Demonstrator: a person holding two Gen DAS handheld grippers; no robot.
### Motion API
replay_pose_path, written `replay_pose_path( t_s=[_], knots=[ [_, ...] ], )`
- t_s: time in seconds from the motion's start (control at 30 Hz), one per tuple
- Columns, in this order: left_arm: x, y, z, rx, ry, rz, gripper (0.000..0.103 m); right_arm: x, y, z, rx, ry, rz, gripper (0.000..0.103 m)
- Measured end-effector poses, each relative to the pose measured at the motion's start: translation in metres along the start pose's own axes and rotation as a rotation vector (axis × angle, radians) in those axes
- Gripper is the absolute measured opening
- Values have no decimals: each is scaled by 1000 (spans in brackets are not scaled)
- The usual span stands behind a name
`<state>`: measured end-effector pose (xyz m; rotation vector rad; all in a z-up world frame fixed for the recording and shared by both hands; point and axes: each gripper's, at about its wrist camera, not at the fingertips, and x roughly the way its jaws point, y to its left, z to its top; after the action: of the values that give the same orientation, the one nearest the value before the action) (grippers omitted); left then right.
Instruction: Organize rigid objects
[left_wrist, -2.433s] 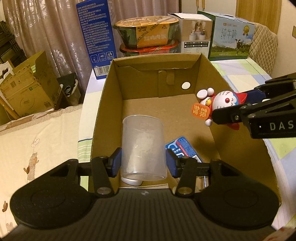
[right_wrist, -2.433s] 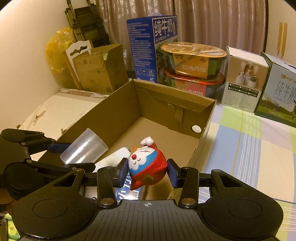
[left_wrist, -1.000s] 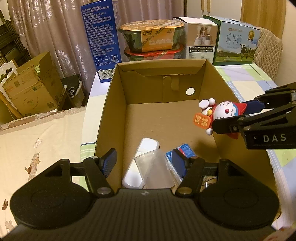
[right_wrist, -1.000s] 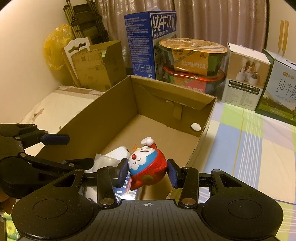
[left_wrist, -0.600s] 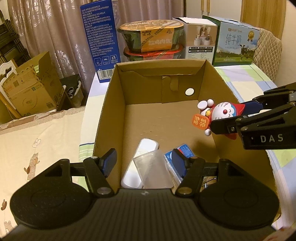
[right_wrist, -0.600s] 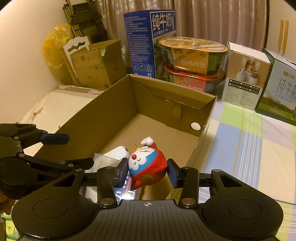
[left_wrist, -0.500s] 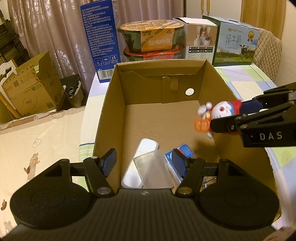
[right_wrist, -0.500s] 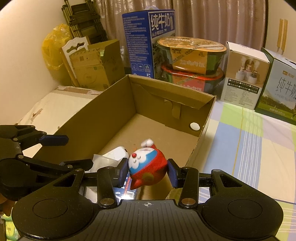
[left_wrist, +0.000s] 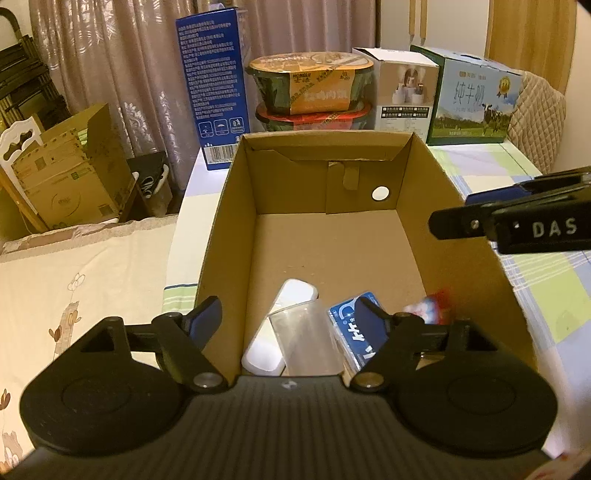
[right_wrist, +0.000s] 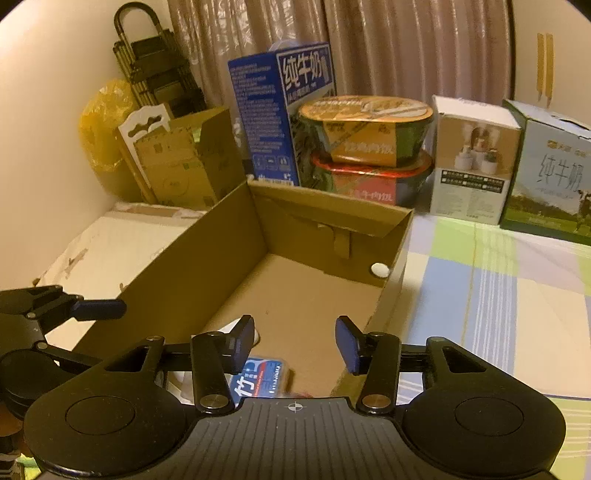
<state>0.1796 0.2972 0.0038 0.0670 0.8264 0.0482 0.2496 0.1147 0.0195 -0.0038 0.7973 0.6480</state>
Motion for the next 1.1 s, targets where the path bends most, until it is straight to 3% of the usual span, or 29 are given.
replay_pose_path(
  t_s=[0.53,0.8,1.1],
  knots=[
    [-73,-17,-26,-86,-54,9,102,-83,13,-36,69,-46,-25,74],
    [-119,-31,-43,-86,-83,29,102,-129,31,-63,90,-53,-47,87],
    [-170,-37,-57,-99,-104,44,102,-169,36,-91,157,-56,-83,90]
  ],
)
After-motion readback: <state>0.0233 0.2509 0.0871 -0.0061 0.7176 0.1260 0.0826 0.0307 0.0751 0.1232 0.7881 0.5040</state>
